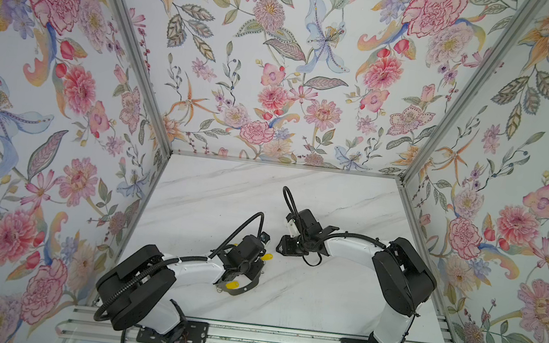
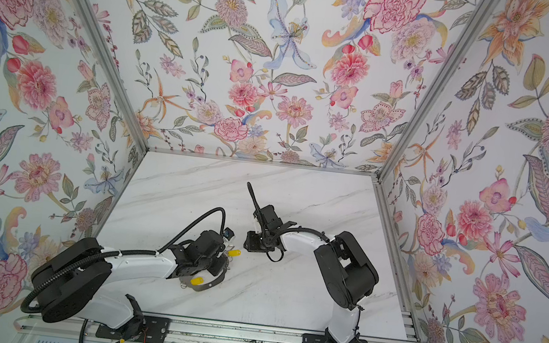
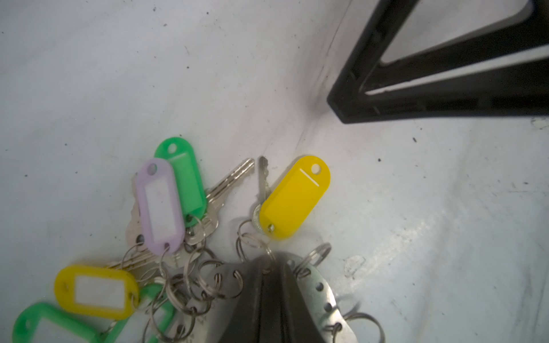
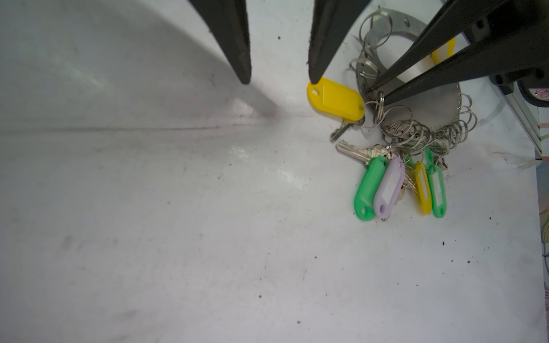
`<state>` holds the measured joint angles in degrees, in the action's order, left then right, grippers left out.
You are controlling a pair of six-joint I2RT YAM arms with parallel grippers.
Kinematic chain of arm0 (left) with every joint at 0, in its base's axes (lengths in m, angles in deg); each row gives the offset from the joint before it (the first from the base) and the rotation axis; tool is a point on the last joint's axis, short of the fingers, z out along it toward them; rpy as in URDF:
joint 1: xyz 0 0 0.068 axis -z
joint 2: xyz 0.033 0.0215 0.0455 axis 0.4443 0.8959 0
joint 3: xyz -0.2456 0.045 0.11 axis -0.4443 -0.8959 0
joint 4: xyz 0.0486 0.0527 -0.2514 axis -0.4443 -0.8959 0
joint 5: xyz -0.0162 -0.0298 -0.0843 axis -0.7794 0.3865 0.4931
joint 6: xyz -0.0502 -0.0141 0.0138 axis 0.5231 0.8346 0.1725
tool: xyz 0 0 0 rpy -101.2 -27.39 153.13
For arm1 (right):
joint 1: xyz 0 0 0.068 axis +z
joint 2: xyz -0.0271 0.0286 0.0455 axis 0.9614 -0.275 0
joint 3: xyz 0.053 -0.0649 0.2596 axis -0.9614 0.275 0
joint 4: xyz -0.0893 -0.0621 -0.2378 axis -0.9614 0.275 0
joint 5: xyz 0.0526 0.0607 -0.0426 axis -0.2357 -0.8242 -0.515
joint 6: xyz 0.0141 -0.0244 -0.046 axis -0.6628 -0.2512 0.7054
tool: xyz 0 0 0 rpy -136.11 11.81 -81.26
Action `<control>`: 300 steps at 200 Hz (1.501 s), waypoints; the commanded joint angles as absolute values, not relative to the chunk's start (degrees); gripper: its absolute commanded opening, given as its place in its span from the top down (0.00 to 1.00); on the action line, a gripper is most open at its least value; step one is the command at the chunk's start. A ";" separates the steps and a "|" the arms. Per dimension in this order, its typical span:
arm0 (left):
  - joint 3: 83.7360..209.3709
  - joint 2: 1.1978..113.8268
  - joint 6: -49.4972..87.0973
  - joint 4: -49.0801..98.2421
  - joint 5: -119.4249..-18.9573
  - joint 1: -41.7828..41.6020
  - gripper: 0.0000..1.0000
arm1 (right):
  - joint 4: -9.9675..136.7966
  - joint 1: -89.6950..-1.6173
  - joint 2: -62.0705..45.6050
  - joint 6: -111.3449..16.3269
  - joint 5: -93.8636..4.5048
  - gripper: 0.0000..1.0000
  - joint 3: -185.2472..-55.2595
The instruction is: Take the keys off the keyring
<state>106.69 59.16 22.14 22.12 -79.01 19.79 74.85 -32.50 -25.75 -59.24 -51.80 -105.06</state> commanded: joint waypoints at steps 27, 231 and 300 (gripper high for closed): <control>107.38 58.61 22.56 22.64 -80.28 20.47 0.90 | 74.02 -32.11 -25.47 -60.05 -52.05 0.65 -104.70; 107.93 51.46 13.00 20.98 -60.03 14.39 1.00 | 70.84 -33.52 -22.85 -59.01 -56.14 0.65 -102.39; 99.91 44.99 21.79 22.39 -67.00 14.49 0.93 | 67.76 -34.60 -23.78 -57.94 -61.88 0.65 -100.13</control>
<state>100.77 47.46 18.64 23.72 -61.50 14.77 69.11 -34.40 -23.61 -58.87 -59.77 -100.50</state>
